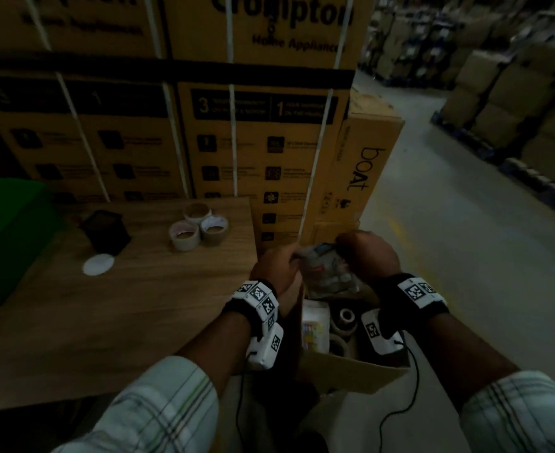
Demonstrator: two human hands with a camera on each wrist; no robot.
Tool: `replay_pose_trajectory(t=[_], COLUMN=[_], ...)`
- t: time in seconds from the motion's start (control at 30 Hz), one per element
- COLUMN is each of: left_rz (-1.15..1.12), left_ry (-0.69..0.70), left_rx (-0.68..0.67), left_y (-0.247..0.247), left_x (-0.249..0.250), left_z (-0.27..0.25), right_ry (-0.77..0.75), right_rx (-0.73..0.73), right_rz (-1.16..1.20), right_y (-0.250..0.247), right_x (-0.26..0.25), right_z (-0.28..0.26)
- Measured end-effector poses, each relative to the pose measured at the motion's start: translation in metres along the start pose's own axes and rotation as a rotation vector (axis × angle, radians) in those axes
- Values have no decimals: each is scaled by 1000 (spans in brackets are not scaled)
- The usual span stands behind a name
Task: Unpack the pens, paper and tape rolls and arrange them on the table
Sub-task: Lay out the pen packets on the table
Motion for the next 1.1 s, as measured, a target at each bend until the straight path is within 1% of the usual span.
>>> replay_pose_trajectory(t=[0.1,0.23,0.33,0.4,0.47,0.53,0.63,0.7,0.77,0.93,1.03,1.1], left_rz=[82,160,214,239,281,294,367,408,413,398,382,374], left_ry=[10,-19,-108,-171,-245,-336,-467,-508,-546,-606,-587,-572], left_rx=[91,227,303,349,365,386,455,507,542,617,587,553], left_y=[-49,-110,-151,-179,-204,-228,-258,-280,-300,-349,-383,-405], left_x=[-8,-28,-47,-59,-77,-99,-129,-148,-166,-220,-261,-288], left_z=[-3,-13,-29,-44,-63,-86,-125,-151,-171,-208,-224,-234], right_ry=[-22,-48,-91,-132,-197,-310,-463,-551,-613,-669,-680,-647], right_rx=[28,-25,-74,-104,-161,-209,-274,-322,-339,-349,-350,-367], right_rz=[129,337,492,665,803,819,748,735,692,667,649,622], right_y=[-6,14,38,54,70,86,92,96,98,117,134,145], right_x=[-38,-83,-124,-154,-188,-227,-284,-324,-360,-446,-496,-527], right_z=[15,41,57,64,69,72,68,67,65,61,67,75])
Point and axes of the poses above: each hand's wrist, its own z-axis towards the middle knuckle, its own y-axis out of the palm, x = y × z, the point moved 2 cm from there along z, towards the middle knuckle, and after that the axes turned 7 degrees about x, right-handed, at the moved point
